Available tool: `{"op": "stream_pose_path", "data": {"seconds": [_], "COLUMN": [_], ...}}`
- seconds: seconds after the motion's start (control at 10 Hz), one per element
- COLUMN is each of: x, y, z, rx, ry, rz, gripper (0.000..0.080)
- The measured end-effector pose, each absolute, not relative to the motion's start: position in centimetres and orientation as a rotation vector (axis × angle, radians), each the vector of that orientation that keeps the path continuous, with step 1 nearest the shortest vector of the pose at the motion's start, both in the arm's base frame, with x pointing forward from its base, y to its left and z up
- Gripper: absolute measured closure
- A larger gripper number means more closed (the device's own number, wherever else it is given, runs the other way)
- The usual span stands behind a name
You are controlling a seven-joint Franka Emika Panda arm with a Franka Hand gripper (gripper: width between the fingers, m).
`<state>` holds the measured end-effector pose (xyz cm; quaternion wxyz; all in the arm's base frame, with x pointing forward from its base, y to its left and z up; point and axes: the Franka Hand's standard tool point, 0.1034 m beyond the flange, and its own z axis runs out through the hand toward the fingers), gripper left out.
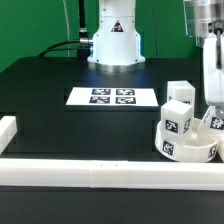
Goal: Assemble stool
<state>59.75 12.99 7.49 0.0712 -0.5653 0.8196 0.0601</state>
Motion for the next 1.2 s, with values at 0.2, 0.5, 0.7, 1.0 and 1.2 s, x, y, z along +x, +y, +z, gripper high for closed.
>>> {"op": "stream_pose_path", "data": {"seconds": [0.2, 0.5, 0.7, 1.0, 1.2], "x": [59.7, 59.8, 59.7, 60.3, 61.0], "y": [13.0, 12.9, 13.3, 13.4, 13.8], "z": [7.5, 7.5, 7.5, 9.2, 10.8], "rx": [-1.665, -1.599, -1.627, -1.649, -1.633], "ry": [2.492, 2.520, 2.494, 2.437, 2.413], "rz": [0.178, 0.193, 0.200, 0.194, 0.190], "gripper": [0.0459, 0.0459, 0.0243, 0.0155, 0.0151]}}
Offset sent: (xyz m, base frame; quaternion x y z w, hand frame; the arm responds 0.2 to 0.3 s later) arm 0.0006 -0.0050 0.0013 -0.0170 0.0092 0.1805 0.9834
